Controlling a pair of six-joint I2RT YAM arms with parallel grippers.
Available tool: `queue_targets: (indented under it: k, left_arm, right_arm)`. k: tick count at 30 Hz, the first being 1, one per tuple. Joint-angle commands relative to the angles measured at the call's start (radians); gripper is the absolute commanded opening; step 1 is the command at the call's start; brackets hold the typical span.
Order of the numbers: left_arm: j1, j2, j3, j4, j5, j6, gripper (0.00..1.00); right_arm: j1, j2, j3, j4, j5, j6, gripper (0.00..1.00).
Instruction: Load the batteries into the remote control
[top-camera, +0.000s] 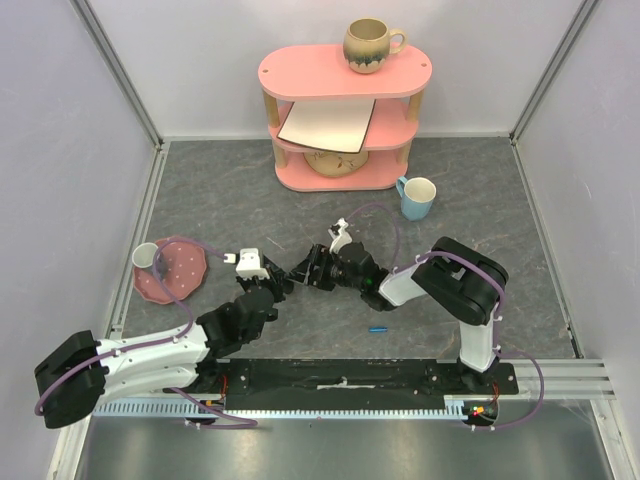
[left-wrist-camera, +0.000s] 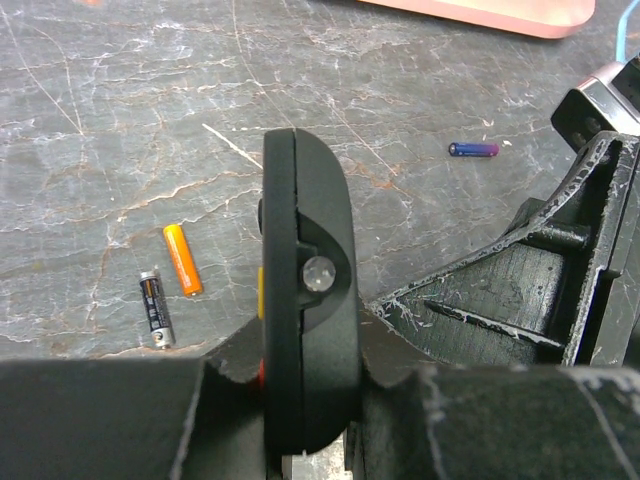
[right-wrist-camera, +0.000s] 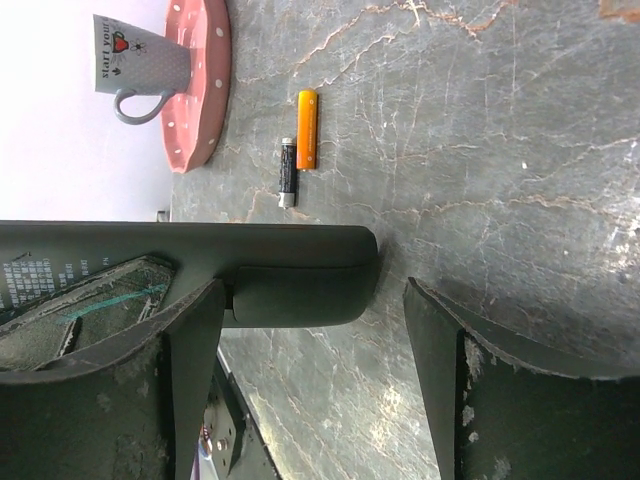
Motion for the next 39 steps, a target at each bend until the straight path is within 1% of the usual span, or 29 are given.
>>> queue_targets:
  k: [1, 5, 10, 13, 14, 17, 22, 29, 39]
  left_arm:
    - [-0.026, 0.019, -0.004, -0.022, 0.053, -0.018, 0.02]
    - [-0.026, 0.021, -0.006, -0.020, 0.051, -0.019, 0.02]
    - [-0.027, 0.021, -0.006, -0.019, 0.053, -0.017, 0.02]
    - [-0.029, 0.021, -0.004, -0.019, 0.051, -0.014, 0.02]
    - [-0.029, 0.022, -0.003, -0.020, 0.052, -0.014, 0.02]
    - [-0.030, 0.022, -0.001, -0.019, 0.049, -0.011, 0.02]
    - [-0.029, 0.025, 0.002, -0.019, 0.049, -0.010, 0.02]
    - [-0.030, 0.024, 0.003, -0.020, 0.048, -0.005, 0.02]
    - [-0.030, 0.025, 0.009, -0.028, 0.036, 0.009, 0.02]
  right_arm:
    - [0.049, 0.008, 0.055, -0.142, 0.009, -0.061, 0.79]
    - [0.056, 0.017, 0.066, -0.217, 0.020, -0.078, 0.77]
    - [0.058, 0.035, 0.074, -0.254, 0.023, -0.078, 0.73]
    - [0.058, 0.043, 0.084, -0.280, 0.022, -0.082, 0.66]
    - [0.058, 0.046, 0.088, -0.291, 0.022, -0.082, 0.61]
    - [0.058, 0.051, 0.100, -0.312, 0.019, -0.087, 0.56]
    - [0.058, 0.057, 0.107, -0.329, 0.014, -0.091, 0.54]
    - [0.059, 0.057, 0.115, -0.357, 0.017, -0.098, 0.46]
    - [0.056, 0.057, 0.098, -0.345, 0.014, -0.088, 0.43]
